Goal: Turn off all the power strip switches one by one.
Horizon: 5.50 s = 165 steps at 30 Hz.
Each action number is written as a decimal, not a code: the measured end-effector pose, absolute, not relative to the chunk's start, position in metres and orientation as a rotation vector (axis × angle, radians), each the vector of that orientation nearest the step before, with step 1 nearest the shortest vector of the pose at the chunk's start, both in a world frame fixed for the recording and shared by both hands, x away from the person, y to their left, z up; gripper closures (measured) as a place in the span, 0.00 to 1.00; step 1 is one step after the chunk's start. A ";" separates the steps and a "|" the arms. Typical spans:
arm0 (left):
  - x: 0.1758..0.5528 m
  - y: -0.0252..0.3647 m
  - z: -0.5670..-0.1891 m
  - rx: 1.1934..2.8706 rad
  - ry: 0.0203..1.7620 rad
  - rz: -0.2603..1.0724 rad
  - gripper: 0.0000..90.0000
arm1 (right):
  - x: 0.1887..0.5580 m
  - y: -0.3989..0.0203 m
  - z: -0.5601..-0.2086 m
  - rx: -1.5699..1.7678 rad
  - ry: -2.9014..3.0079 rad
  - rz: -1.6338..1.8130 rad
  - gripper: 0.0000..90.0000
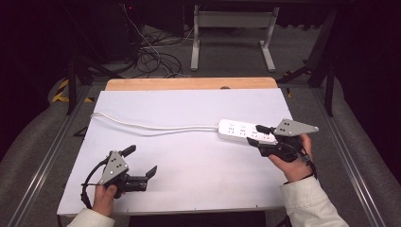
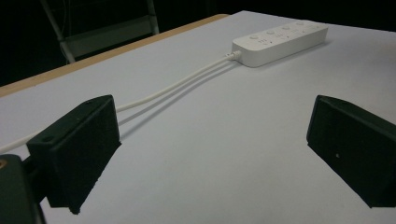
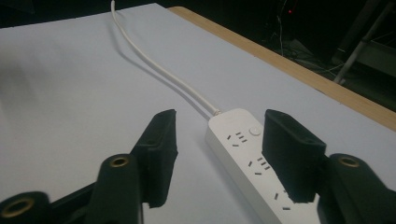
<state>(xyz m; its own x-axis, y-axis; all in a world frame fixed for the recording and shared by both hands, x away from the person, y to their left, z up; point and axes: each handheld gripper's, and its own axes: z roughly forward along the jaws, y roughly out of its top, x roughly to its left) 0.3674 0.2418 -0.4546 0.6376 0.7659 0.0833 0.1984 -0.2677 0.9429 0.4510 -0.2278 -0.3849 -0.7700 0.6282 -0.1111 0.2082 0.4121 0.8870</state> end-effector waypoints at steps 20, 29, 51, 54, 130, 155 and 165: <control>0.367 0.242 -0.455 1.798 0.779 0.670 0.04 | 0.501 -0.232 -0.384 0.932 2.315 1.155 1.00; 0.367 0.241 -0.455 1.797 0.783 0.669 0.04 | 0.526 -0.240 -0.397 1.058 2.325 1.041 1.00; 0.368 0.241 -0.455 1.805 0.783 0.673 0.04 | 0.566 -0.255 -0.431 1.321 2.365 0.745 1.00; 0.368 0.241 -0.455 1.805 0.783 0.674 0.04 | 0.568 -0.256 -0.432 1.323 2.361 0.725 1.00; 0.367 0.241 -0.456 1.808 0.784 0.671 0.04 | 0.568 -0.232 -0.437 1.201 2.374 0.911 1.00; 0.367 0.240 -0.456 1.811 0.780 0.673 0.04 | 0.572 -0.228 -0.446 1.216 2.367 0.826 1.00; 0.366 0.240 -0.456 1.807 0.782 0.667 0.04 | 0.572 -0.220 -0.445 1.212 2.372 0.773 1.00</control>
<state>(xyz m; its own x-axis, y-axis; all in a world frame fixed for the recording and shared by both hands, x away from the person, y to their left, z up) 0.3665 0.2403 -0.4558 0.6365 0.7665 0.0856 0.2062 -0.2760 0.9388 0.5720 -0.2202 -0.4455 -0.5640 0.8226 -0.0725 0.6220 0.4809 0.6180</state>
